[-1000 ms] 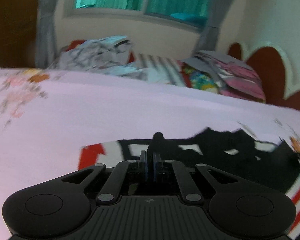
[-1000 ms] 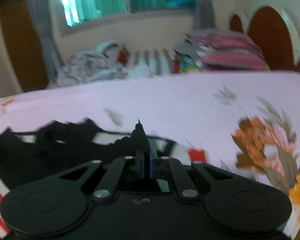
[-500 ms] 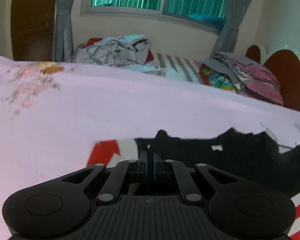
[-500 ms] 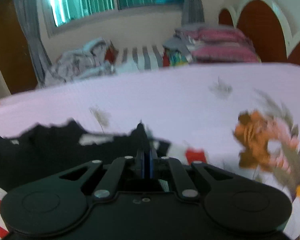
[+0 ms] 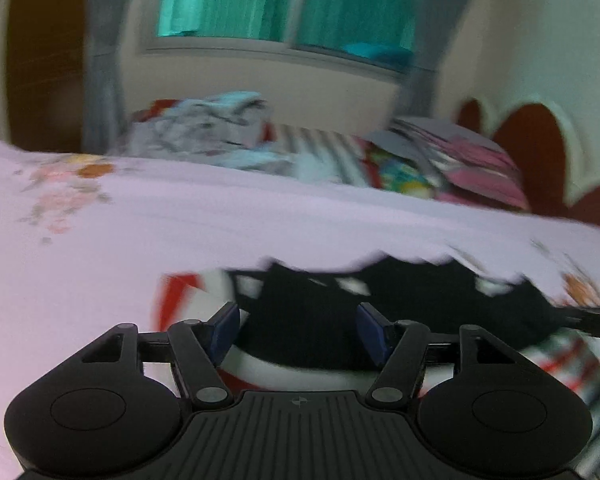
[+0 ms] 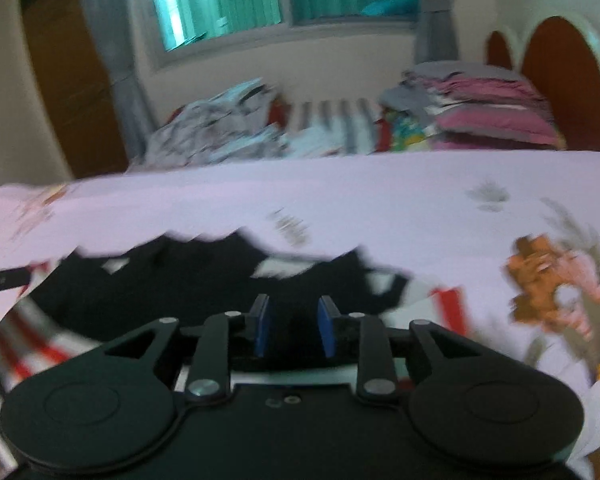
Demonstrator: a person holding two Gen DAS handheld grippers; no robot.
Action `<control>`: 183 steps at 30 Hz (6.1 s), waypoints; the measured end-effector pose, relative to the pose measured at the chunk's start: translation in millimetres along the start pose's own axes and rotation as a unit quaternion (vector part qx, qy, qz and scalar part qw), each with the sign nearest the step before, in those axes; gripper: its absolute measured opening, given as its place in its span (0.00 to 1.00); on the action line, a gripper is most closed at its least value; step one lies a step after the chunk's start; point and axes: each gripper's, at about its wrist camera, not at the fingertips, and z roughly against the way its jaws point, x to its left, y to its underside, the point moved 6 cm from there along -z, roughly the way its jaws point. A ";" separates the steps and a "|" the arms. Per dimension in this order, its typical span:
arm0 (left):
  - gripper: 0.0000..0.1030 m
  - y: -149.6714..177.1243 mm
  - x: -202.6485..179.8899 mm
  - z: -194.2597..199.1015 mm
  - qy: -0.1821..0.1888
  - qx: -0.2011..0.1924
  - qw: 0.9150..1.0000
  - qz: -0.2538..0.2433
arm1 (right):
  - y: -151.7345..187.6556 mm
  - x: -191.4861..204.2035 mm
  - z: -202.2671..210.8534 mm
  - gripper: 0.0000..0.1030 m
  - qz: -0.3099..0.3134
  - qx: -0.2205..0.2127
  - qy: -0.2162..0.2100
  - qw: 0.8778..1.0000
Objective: Fold small clothes
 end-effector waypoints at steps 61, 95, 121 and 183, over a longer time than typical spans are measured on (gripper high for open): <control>0.66 88.9 18.8 64.3 -0.005 0.102 0.994 0.025 | 81.5 90.8 65.9 0.41 0.013 0.035 0.038 0.999; 0.86 131.3 61.6 38.0 0.128 0.019 0.895 0.427 | 49.7 106.5 35.2 0.49 0.017 0.019 0.041 0.999; 0.20 51.5 4.6 35.0 0.117 -0.058 0.936 0.327 | 51.1 78.0 39.8 0.62 -0.030 0.000 0.015 0.999; 0.75 78.8 -164.7 2.3 0.110 0.075 0.990 0.051 | 69.6 -85.3 103.3 0.32 -0.178 0.008 -0.032 0.984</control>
